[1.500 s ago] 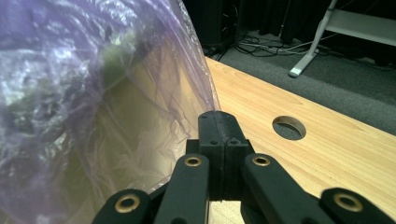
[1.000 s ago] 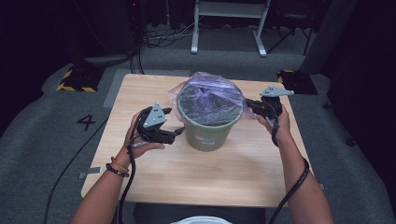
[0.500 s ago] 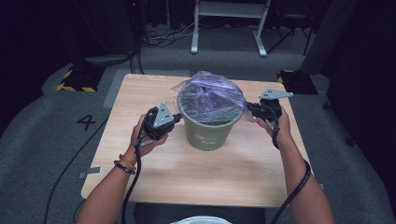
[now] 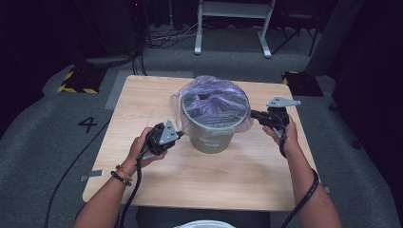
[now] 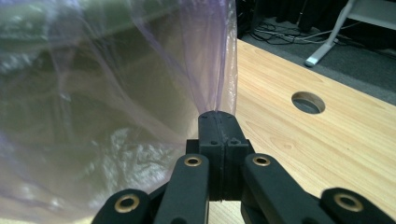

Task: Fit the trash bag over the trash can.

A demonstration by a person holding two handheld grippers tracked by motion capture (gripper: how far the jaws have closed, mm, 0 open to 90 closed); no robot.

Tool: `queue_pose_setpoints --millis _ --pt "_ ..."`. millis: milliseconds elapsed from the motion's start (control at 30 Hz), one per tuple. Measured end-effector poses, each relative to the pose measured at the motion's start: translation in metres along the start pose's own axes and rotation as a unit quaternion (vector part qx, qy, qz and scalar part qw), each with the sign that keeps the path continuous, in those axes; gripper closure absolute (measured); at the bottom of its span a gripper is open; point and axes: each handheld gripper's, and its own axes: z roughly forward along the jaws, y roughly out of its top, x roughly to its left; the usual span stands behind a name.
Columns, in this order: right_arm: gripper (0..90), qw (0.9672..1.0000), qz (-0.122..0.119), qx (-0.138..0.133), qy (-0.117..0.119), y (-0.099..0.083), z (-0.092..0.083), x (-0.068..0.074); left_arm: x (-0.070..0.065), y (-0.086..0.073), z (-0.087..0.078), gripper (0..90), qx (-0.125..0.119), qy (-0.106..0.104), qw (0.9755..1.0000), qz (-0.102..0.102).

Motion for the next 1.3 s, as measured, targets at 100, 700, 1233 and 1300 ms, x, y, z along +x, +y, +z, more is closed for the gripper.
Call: queue_pose_setpoints --millis 100,700,1233,1300 --pt "90.0 0.9999 0.012 0.001 -0.003 -0.004 0.003 -0.003 -0.003 -0.008 0.006 90.0 0.025 -0.009 0.9996 0.003" --pt "85.0 0.9991 0.027 -0.020 -0.026 -0.009 0.006 -0.010 0.011 -0.044 -0.007 58.4 0.007 -0.016 0.9971 -0.074" --pt "47.6 0.9938 -0.038 -0.101 -0.025 0.029 -0.048 -0.002 0.044 0.000 -0.077 23.5 -0.143 -0.001 0.9812 -0.130" --pt "45.9 0.9929 -0.048 -0.108 -0.018 0.039 -0.048 0.001 0.052 0.014 -0.074 24.4 -0.141 0.008 0.9820 -0.125"
